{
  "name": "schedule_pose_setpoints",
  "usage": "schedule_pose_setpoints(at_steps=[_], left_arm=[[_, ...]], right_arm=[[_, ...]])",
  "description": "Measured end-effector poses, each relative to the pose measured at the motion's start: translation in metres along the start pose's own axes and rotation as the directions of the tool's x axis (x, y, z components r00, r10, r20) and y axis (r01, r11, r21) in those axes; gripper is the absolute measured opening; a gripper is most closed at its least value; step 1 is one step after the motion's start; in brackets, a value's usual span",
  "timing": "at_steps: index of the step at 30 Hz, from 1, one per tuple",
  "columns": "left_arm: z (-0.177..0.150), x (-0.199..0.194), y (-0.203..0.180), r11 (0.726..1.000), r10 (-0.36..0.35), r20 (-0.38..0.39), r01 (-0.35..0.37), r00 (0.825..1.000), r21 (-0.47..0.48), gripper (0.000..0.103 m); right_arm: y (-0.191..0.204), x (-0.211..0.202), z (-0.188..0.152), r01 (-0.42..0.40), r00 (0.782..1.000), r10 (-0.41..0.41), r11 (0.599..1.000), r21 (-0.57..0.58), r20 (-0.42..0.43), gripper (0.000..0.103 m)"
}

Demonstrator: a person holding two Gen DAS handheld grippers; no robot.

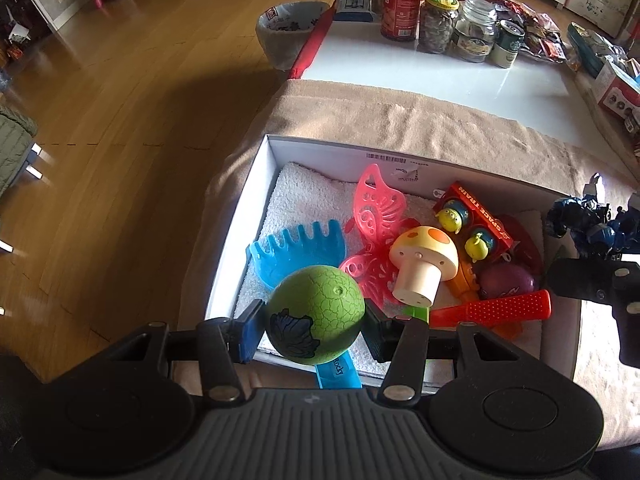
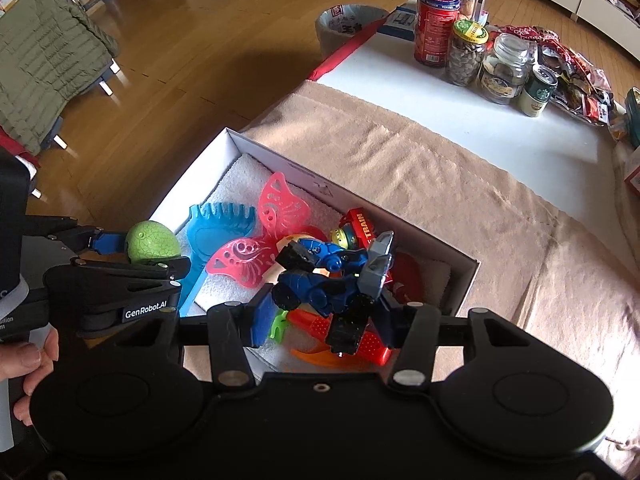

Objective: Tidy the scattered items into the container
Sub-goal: 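Open the left tool to drop the egg while the right tool releases the robot in the box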

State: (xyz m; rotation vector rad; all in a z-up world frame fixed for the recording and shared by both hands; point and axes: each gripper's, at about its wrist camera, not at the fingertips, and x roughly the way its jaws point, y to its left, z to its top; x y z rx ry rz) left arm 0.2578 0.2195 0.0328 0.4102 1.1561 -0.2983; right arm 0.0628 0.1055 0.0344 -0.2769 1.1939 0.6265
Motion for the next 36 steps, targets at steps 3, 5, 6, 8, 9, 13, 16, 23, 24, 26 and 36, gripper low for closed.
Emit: schedule_pose_setpoints(at_steps=[3,5,6,8,9,13,16,23,24,26,36], left_arm=[[-0.001,-0.008,0.000,1.000,0.004,0.010,-0.004,1.000,0.006,0.054],[-0.002,-0.013,-0.001,1.000,0.006,0.022,-0.006,1.000,0.012,0.057],[-0.002,-0.015,-0.002,1.000,0.008,0.026,-0.008,1.000,0.016,0.057],[-0.004,-0.018,-0.004,1.000,0.008,0.030,-0.009,1.000,0.021,0.059],[-0.005,-0.019,-0.005,1.000,0.007,0.031,-0.008,0.999,0.026,0.059],[-0.012,-0.024,-0.012,0.999,0.002,0.042,-0.004,0.999,0.049,0.060],[-0.017,-0.028,-0.018,0.998,-0.005,0.052,0.001,0.999,0.067,0.061],[-0.022,-0.031,-0.024,0.997,-0.015,0.070,0.010,0.997,0.080,0.063],[-0.023,-0.031,-0.024,0.997,-0.016,0.070,0.011,0.997,0.080,0.063],[-0.023,-0.030,-0.024,0.997,-0.016,0.070,0.011,0.997,0.078,0.063],[-0.024,-0.028,-0.020,0.998,-0.020,0.076,0.015,0.997,0.060,0.064]], right_arm=[[-0.003,-0.002,0.000,-0.001,1.000,0.001,1.000,0.012,-0.002,0.051],[-0.004,-0.002,0.000,0.003,1.000,-0.003,1.000,0.015,-0.002,0.051],[-0.004,-0.002,0.000,0.004,1.000,-0.004,1.000,0.016,-0.003,0.051],[-0.005,-0.001,-0.001,0.005,1.000,-0.005,1.000,0.021,-0.006,0.051],[-0.005,0.000,-0.001,0.005,1.000,-0.004,1.000,0.024,-0.008,0.051],[-0.005,0.004,-0.002,0.013,1.000,-0.013,1.000,0.028,-0.019,0.051],[-0.007,0.008,-0.004,0.016,1.000,-0.015,0.999,0.032,-0.026,0.051],[-0.009,0.014,-0.007,0.016,0.999,-0.014,0.999,0.043,-0.039,0.051],[-0.009,0.014,-0.007,0.014,0.999,-0.013,0.999,0.044,-0.041,0.051],[-0.009,0.015,-0.007,0.013,0.999,-0.011,0.999,0.046,-0.044,0.051],[-0.008,0.021,-0.007,0.015,0.999,-0.013,0.999,0.044,-0.053,0.051]])
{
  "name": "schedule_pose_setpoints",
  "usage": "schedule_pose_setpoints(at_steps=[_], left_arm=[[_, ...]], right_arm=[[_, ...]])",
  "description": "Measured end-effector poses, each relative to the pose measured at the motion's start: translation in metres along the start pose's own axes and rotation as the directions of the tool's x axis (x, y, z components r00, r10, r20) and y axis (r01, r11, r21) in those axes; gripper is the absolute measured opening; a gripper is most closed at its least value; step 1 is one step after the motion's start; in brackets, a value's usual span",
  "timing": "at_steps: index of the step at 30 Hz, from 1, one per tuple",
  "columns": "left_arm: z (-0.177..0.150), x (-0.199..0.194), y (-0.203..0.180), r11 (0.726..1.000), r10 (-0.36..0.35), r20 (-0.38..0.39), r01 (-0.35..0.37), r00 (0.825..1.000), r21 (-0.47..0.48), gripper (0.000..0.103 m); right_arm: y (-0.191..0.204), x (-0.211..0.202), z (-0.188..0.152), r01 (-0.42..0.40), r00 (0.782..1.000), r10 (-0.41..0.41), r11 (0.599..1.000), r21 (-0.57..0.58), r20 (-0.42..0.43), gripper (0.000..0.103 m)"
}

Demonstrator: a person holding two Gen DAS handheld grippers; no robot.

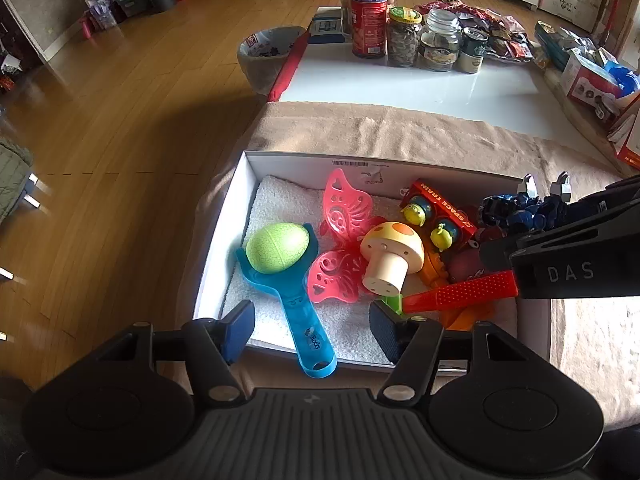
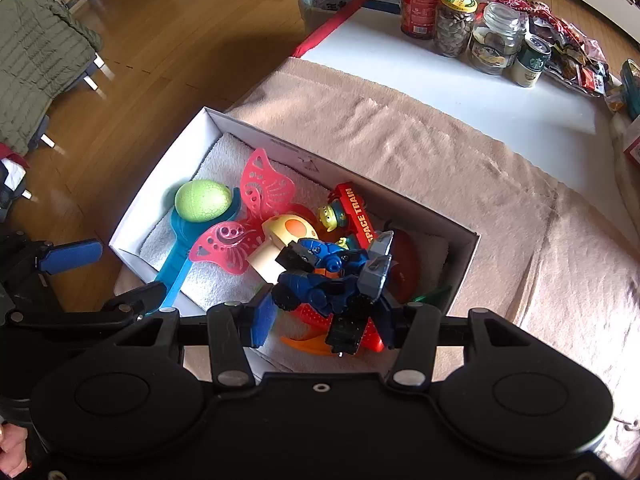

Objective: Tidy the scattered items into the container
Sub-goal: 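Open the left tool to drop the egg while the right tool releases the robot in the box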

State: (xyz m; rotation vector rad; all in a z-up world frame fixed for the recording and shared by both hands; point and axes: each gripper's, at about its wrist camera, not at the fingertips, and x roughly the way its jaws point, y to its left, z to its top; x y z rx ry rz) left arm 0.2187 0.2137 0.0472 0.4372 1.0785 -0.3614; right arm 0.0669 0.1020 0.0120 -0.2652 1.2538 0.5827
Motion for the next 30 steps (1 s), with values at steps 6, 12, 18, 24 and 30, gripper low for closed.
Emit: schedule_pose_setpoints(at_steps=[6,12,18,24,30], left_arm=[[-0.001,0.001,0.002,1.000,-0.002,0.001,0.002,1.000,-0.004,0.064],[-0.001,0.001,0.004,1.000,-0.003,0.002,0.003,1.000,-0.012,0.065],[-0.001,-0.001,0.004,1.000,-0.002,0.012,0.002,1.000,-0.030,0.070],[-0.003,-0.006,-0.002,0.999,-0.004,0.026,0.005,1.000,-0.038,0.078],[-0.004,-0.011,-0.014,1.000,0.006,0.047,-0.005,0.999,-0.024,0.084]], right_arm=[[0.002,0.004,0.000,-0.004,1.000,0.004,1.000,0.000,-0.008,0.053],[0.003,0.001,0.002,-0.002,1.000,0.002,1.000,-0.003,0.004,0.053],[0.005,-0.009,-0.002,-0.023,0.999,0.023,1.000,-0.022,0.039,0.054],[0.002,-0.014,-0.010,-0.031,0.997,0.033,0.999,-0.036,0.065,0.055],[-0.005,-0.017,-0.021,-0.034,0.996,0.036,0.999,-0.034,0.080,0.055]])
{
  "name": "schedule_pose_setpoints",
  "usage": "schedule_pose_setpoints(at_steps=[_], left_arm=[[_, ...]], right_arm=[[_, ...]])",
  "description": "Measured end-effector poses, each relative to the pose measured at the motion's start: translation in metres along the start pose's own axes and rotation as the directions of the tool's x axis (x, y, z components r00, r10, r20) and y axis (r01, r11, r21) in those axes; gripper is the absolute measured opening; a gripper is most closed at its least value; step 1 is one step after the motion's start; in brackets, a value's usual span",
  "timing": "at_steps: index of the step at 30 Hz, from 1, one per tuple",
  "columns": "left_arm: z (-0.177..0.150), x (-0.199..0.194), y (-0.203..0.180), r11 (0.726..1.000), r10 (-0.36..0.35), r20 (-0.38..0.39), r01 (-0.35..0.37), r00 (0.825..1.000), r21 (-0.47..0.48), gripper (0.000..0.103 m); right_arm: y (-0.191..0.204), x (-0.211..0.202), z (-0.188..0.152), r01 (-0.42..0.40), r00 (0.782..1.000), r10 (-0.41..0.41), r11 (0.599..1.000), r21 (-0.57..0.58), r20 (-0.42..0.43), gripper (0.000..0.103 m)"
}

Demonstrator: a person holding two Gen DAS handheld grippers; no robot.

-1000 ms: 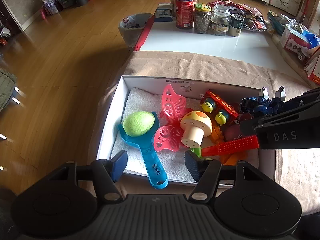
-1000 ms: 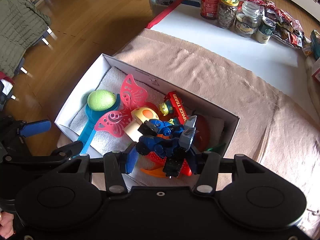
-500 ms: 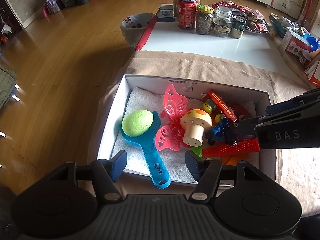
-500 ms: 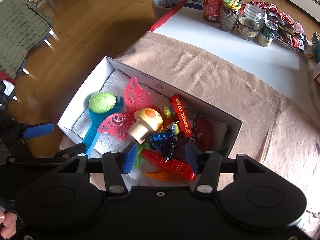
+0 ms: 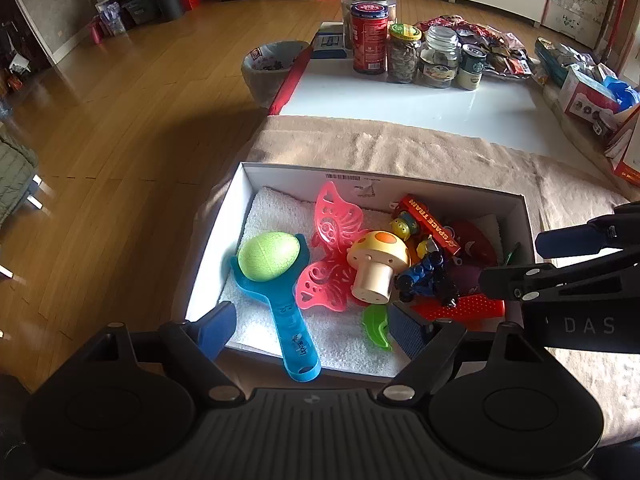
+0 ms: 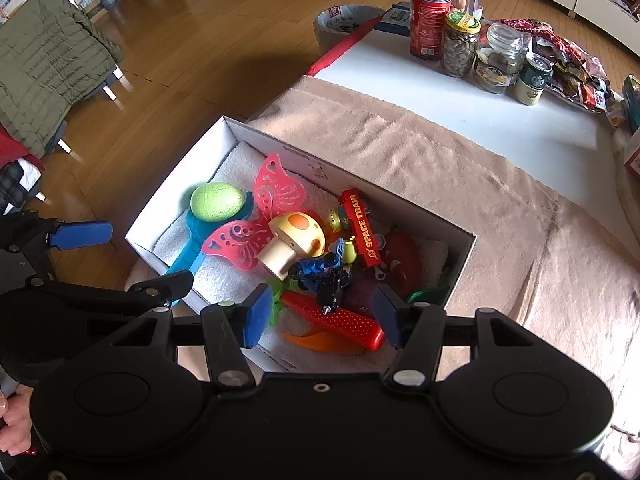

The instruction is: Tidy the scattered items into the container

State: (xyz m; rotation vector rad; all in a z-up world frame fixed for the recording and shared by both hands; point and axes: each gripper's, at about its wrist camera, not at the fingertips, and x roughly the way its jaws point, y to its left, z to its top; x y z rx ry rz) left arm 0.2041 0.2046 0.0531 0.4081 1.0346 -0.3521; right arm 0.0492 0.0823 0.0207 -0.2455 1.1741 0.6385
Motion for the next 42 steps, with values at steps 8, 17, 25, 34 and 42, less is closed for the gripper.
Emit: schedule_pose_setpoints(at_steps=[8,17,25,34,42], left_arm=[[-0.004,0.002,-0.006,1.000,-0.004,-0.004,0.004,1.000,-0.020,0.091],[-0.006,0.003,-0.006,0.999,0.014,0.011,-0.014,1.000,-0.039,0.100],[-0.011,0.000,-0.013,0.999,0.021,0.017,-0.020,1.000,-0.037,0.102],[-0.015,-0.012,-0.017,0.999,-0.014,0.053,0.016,0.998,-0.040,0.102],[-0.014,-0.018,-0.034,0.995,0.089,0.057,-0.092,0.994,0.042,0.103]], right_arm=[[-0.010,-0.013,-0.012,-0.015,0.999,0.015,1.000,0.006,0.037,0.055],[-0.029,-0.026,-0.035,-0.046,0.995,0.043,0.998,0.031,0.088,0.055],[-0.035,-0.029,-0.050,-0.033,0.994,0.031,0.999,0.022,0.107,0.055],[-0.036,-0.035,-0.060,-0.021,0.992,0.020,1.000,0.008,0.127,0.055],[-0.033,-0.042,-0.062,-0.029,0.989,0.030,1.000,-0.003,0.146,0.055]])
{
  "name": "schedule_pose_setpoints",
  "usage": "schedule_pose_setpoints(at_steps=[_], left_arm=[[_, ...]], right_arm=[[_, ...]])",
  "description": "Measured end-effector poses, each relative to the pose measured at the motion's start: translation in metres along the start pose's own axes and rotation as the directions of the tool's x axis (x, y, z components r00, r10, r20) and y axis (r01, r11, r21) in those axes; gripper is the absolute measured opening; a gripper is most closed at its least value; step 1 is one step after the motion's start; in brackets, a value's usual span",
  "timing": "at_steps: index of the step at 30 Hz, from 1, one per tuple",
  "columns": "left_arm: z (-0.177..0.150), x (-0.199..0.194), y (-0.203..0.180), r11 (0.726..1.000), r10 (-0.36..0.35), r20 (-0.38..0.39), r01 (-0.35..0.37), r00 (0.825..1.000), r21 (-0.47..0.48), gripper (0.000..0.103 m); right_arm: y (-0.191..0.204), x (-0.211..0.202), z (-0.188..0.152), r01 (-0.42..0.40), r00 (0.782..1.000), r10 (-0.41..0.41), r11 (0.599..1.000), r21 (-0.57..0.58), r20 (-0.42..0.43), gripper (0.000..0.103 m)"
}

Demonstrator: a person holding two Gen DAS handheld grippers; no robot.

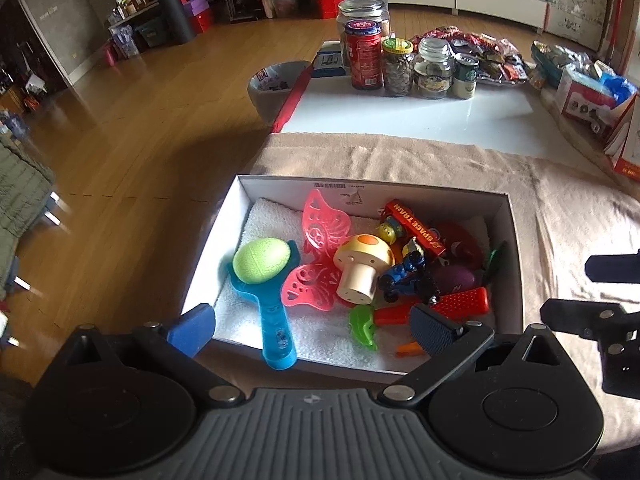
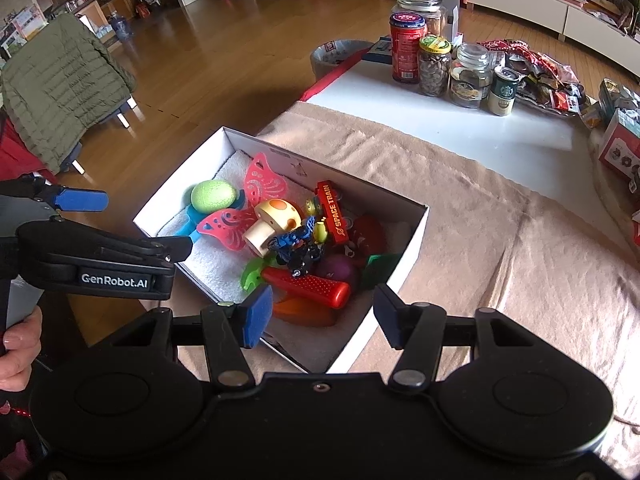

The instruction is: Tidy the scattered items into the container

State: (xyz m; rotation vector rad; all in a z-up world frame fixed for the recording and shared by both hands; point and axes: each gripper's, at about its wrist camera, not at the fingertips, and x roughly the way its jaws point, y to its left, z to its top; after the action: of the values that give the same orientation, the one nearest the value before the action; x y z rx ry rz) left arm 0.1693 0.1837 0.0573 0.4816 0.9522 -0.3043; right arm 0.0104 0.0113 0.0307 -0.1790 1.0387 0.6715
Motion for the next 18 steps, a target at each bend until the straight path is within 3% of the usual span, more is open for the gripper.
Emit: schedule_pose_setpoints(at_steps=[5,18], left_arm=[[0.000,0.004,-0.001,1.000,-0.012,-0.053,0.012,0.999,0.001,0.103],[-0.004,-0.008,0.020,0.988,-0.078,0.011,0.079,0.997,-0.129,0.102]], right_arm=[[0.003,-0.004,-0.001,0.000,1.000,0.000,1.000,-0.006,0.010,0.055],[0.011,-0.015,-0.002,0.001,0.999,0.000,0.999,-0.035,0.035,0.055]])
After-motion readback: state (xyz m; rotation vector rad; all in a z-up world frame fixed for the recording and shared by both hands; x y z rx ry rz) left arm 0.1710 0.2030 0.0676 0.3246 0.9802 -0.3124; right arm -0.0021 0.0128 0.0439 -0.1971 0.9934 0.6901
